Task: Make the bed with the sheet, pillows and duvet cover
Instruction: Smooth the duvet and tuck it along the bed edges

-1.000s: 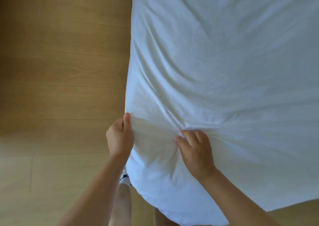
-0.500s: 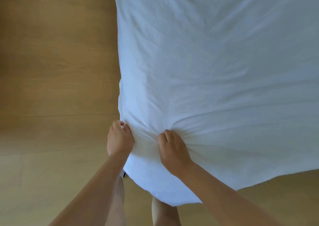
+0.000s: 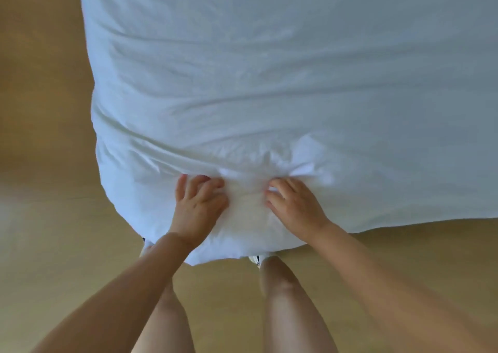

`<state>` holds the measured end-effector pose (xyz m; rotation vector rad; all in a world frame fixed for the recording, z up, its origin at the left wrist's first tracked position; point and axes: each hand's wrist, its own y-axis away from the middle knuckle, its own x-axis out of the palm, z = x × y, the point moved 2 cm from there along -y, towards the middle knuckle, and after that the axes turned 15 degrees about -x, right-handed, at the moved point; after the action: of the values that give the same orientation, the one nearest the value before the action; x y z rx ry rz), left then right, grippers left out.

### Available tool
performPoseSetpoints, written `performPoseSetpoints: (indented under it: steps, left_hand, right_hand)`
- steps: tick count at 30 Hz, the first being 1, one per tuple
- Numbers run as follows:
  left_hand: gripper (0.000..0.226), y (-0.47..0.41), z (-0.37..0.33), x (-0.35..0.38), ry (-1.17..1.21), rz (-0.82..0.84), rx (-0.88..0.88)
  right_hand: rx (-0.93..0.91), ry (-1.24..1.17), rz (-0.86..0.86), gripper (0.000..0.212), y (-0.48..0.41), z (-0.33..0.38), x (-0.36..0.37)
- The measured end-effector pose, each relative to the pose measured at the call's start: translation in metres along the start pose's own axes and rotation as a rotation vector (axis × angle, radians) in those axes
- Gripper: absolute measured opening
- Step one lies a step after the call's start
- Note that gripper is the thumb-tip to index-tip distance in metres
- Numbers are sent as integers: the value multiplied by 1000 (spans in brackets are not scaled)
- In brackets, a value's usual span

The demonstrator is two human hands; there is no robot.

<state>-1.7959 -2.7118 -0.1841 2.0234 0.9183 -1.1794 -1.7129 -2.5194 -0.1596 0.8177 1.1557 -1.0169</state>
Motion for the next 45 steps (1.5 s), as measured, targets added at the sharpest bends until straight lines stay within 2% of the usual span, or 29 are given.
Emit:
performPoseSetpoints:
  steps: [1,3,5,7,9,10,12,13,17,20,24,29,30,32,35,37,39,40,42,44,45]
  left_hand:
    - [29,1,-3,3,-19,-25,-39]
    - [31,10,-9,5,-60,-51,-91]
    - [36,24,-20,5,-89,-42,-99]
    - [46,36,-38,9,-148,43,-30]
    - [50,40,-58,17,-202,105,77]
    - [42,39,-68,21,-207,97,102]
    - [14,32,-82,24,-173,9,93]
    - [7,28,-85,24,-146,-27,67]
    - [22,36,-88,20,7,-49,81]
    - [26,48,-91,11,118,6,59]
    - [10,62,-100,2,263,-33,-136]
    - [19,71,-108,7,287,-34,-250]
    - [20,70,-108,11,241,2,-235]
    - [24,69,-103,22,128,83,-219]
    - [24,66,-94,41,6,171,-281]
    - [18,72,-89,57,-192,266,-392]
    - [33,82,-91,70,-370,429,-547]
    - [40,83,-99,75,-425,488,-580]
    - [46,74,-126,81,-470,526,-542]
    - [46,56,-169,86,-414,465,-418]
    - [43,48,-195,90,-368,410,-332]
  right_hand:
    - [-28,-37,2,27,4,-5,5]
    - [-121,-102,58,55,15,-8,9]
    - [-234,-51,144,77,26,-10,7]
    - [-313,54,195,69,35,-10,2]
    - [-368,81,127,37,36,-11,-1]
    - [-387,71,83,24,34,-13,-2]
    - [-413,48,36,24,28,-14,-4]
    - [-419,47,24,26,26,-15,-5]
    - [-408,-15,-46,30,37,-11,-11]
    - [-329,-69,-146,28,48,-7,-15]
    - [-147,-159,-238,19,56,4,-19]
    - [-56,-184,-219,29,69,26,-17]
    - [-12,-199,-185,30,70,31,-14]
    - [69,-225,16,28,66,39,-2]
    - [73,-219,220,26,59,37,17]
    - [49,-290,369,25,76,32,24]
    - [70,-329,474,30,115,20,27]
    - [81,-322,426,31,137,10,20]
    - [124,-197,178,40,183,-20,1]
    - [244,-36,-1,65,225,-63,-17]
    - [298,27,9,77,243,-86,-23]
